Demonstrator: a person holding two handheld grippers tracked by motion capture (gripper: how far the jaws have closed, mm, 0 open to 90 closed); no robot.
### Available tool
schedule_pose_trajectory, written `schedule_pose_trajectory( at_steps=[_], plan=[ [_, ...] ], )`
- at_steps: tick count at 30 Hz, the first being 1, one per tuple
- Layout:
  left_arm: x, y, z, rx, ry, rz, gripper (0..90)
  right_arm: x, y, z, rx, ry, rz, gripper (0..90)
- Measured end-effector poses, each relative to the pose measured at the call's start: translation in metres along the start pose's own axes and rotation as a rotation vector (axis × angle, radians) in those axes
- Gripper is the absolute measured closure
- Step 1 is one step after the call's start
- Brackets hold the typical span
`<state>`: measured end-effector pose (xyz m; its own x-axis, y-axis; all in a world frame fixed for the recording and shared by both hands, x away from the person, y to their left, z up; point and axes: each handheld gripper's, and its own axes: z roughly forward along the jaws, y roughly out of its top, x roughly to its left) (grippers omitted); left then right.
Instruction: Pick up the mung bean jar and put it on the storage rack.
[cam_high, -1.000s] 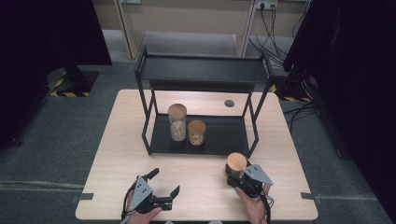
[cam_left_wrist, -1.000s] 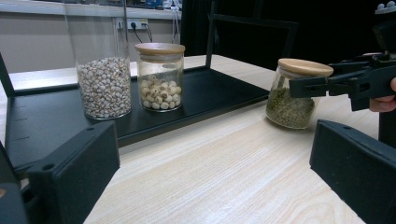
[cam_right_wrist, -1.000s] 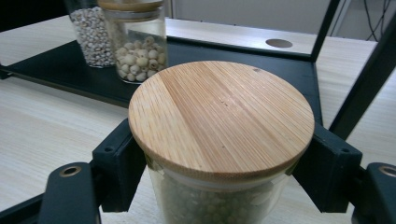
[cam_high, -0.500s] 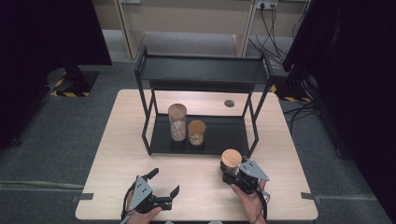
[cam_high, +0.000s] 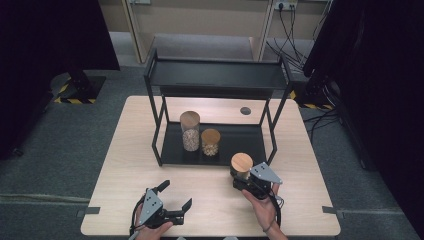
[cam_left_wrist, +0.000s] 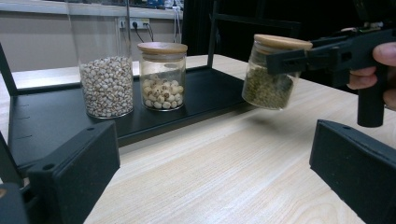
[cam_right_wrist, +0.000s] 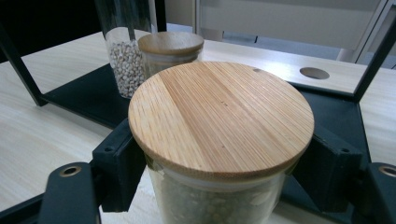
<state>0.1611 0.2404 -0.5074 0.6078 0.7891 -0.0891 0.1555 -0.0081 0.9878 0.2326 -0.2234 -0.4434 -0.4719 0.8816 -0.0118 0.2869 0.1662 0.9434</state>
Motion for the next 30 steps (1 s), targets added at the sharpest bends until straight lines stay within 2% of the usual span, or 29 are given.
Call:
schedule_pose_trajectory(
  at_steps=[7,13,30],
  plan=[
    [0.0,0.0,0.0,0.0,-0.001,0.0,1.0,0.0,0.011,0.009,-0.009,0.015,0.002,25.3],
    [0.0,0.0,0.0,0.001,0.0,-0.003,1.0,0.002,0.017,0.022,-0.007,0.009,-0.002,25.3],
    [0.001,0.0,0.0,0.001,0.001,-0.007,1.1,0.006,0.027,0.063,0.023,-0.052,-0.009,25.3]
  ],
)
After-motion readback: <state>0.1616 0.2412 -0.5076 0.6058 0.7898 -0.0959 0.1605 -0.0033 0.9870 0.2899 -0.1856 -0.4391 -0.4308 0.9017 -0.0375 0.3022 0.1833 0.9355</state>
